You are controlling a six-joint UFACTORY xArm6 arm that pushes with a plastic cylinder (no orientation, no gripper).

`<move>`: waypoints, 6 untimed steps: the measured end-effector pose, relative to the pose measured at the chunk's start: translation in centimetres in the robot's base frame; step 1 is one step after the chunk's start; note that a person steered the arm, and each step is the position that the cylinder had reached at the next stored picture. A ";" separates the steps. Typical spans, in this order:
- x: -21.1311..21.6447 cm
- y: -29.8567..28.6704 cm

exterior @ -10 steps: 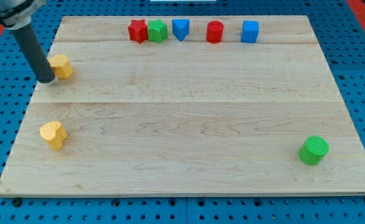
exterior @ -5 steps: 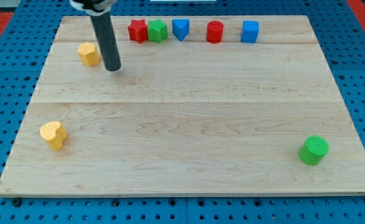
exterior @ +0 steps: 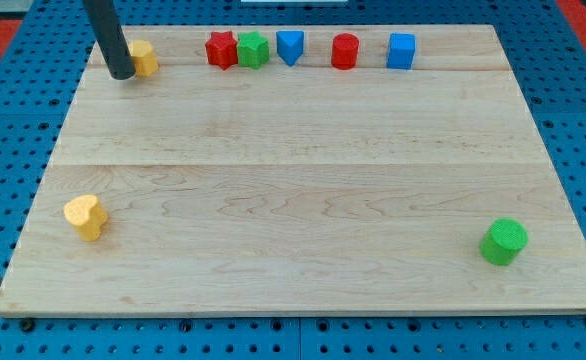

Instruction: Place the yellow hexagon parallel to the left of the red star

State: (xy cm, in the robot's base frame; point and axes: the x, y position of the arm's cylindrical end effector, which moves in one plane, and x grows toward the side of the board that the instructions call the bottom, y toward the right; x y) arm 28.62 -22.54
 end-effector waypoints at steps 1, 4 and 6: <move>0.0 2.4; -3.7 -0.8; -4.0 4.1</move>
